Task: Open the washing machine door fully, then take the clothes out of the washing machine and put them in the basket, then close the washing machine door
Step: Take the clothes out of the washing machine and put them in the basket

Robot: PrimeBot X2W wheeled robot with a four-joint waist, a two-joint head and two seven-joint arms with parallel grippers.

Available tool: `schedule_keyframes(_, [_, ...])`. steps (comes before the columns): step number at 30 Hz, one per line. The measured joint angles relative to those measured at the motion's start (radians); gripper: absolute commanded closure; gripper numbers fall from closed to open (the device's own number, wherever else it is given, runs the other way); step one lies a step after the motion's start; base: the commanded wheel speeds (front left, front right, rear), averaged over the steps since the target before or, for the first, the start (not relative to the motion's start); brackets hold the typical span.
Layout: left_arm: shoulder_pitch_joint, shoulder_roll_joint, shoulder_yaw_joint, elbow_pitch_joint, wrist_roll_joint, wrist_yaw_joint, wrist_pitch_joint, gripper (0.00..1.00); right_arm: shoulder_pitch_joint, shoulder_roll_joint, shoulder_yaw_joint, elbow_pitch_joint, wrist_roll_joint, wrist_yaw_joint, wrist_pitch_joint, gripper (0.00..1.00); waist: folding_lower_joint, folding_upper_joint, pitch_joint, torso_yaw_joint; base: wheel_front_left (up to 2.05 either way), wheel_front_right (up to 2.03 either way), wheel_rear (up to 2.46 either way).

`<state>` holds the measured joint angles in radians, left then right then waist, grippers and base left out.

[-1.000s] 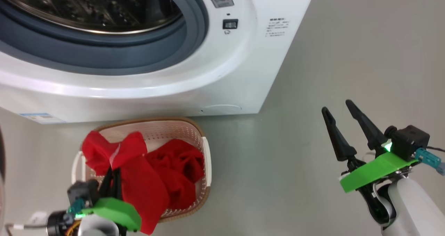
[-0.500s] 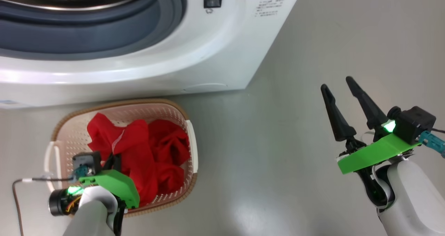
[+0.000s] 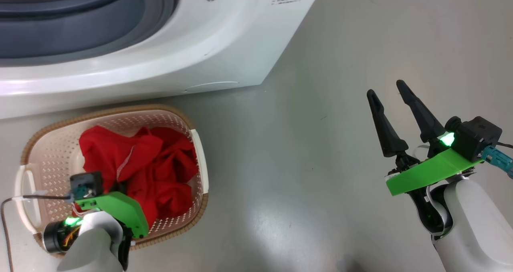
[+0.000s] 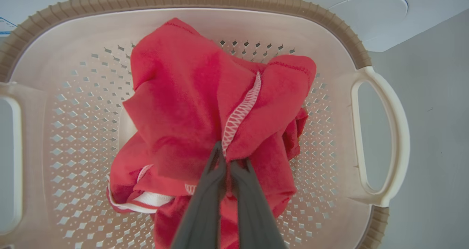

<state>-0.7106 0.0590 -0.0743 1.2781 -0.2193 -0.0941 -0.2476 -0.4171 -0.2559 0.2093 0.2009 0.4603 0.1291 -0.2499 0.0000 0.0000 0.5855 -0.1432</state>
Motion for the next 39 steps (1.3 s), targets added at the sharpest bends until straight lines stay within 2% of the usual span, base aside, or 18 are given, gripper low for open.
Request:
schedule_keyframes(2, [-0.002, 0.003, 0.004, 0.004, -0.009, 0.000, 0.000, 0.39, 0.000, 0.000, 0.000, 0.002, 0.000, 0.000, 0.000, 0.00, 0.0000, 0.0000, -0.001, -0.002, 0.00, 0.00, 0.00])
schedule_keyframes(3, [-0.003, 0.003, 0.005, 0.006, -0.013, 0.000, 0.000, 0.08, 0.000, 0.000, 0.000, 0.004, 0.000, 0.000, 0.000, 0.00, 0.0000, 0.0000, -0.004, -0.002, 0.00, 0.00, 0.00])
schedule_keyframes(4, [-0.005, 0.002, 0.007, 0.008, -0.016, 0.000, 0.000, 0.00, 0.000, 0.000, 0.000, 0.007, 0.000, 0.000, 0.000, 0.00, 0.0000, 0.0000, -0.007, 0.000, 0.00, 0.00, 0.00])
schedule_keyframes(13, [-0.003, -0.001, 0.018, 0.002, -0.051, -0.016, 0.000, 0.00, 0.007, 0.000, 0.000, 0.030, 0.000, 0.000, 0.000, 0.00, 0.0000, 0.0000, -0.061, 0.026, 0.00, 0.00, 0.00])
schedule_keyframes(24, [0.096, 0.004, 0.049, -0.163, -0.060, -0.025, -0.002, 0.00, 0.029, -0.006, 0.004, 0.063, 0.000, 0.000, 0.000, 0.00, 0.0000, 0.0000, -0.155, 0.055, 0.00, 0.00, 0.00])
schedule_keyframes(39, [0.278, 0.003, 0.128, -0.495, -0.036, -0.033, -0.002, 0.00, 0.118, -0.018, -0.001, 0.093, 0.002, 0.000, 0.000, 0.00, 0.0000, 0.0000, -0.328, 0.079, 0.00, 0.00, 0.00])
